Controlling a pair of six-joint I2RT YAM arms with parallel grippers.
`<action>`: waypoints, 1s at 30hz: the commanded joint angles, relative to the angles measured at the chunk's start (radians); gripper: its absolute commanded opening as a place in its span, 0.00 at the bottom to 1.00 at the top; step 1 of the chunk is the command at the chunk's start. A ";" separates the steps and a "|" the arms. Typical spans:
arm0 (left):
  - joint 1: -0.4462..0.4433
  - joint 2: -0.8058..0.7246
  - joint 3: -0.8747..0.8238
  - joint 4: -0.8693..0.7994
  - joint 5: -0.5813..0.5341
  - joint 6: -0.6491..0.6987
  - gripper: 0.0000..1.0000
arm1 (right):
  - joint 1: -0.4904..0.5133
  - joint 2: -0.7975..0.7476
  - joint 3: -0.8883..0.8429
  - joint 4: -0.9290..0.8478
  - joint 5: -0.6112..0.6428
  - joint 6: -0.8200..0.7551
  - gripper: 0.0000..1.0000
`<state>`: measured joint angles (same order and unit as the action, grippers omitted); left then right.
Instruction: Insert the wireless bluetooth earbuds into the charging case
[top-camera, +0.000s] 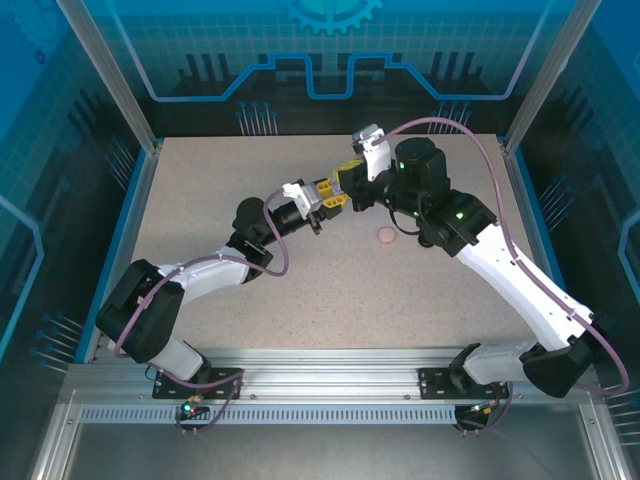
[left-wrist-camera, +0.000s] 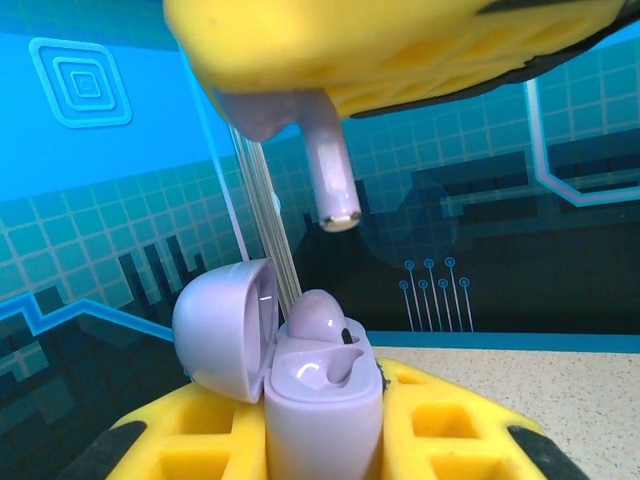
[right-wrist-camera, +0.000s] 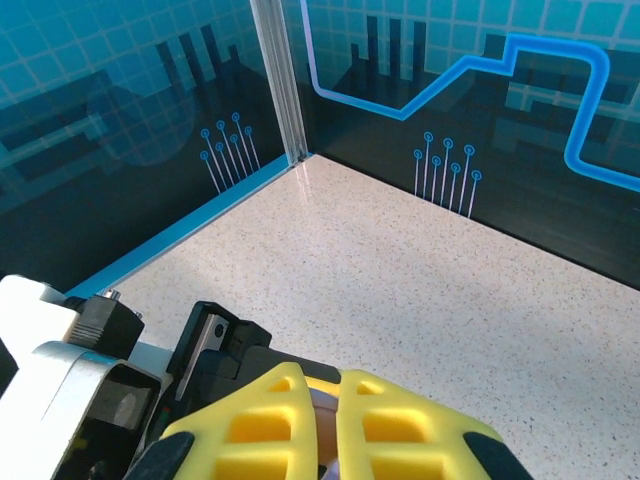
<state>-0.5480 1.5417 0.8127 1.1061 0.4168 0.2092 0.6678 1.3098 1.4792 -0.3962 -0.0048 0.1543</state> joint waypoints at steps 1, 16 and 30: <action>-0.006 0.007 0.029 0.017 0.003 0.003 0.00 | 0.012 0.000 0.000 0.001 0.018 -0.035 0.08; -0.004 0.007 0.031 0.012 -0.004 -0.008 0.00 | 0.012 0.011 -0.043 -0.015 0.085 -0.072 0.06; -0.005 0.010 0.034 0.016 -0.014 -0.021 0.00 | 0.017 0.030 -0.051 -0.032 0.102 -0.103 0.04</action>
<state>-0.5480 1.5421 0.8127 1.1000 0.4126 0.2043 0.6689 1.3277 1.4376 -0.4133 0.0780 0.0772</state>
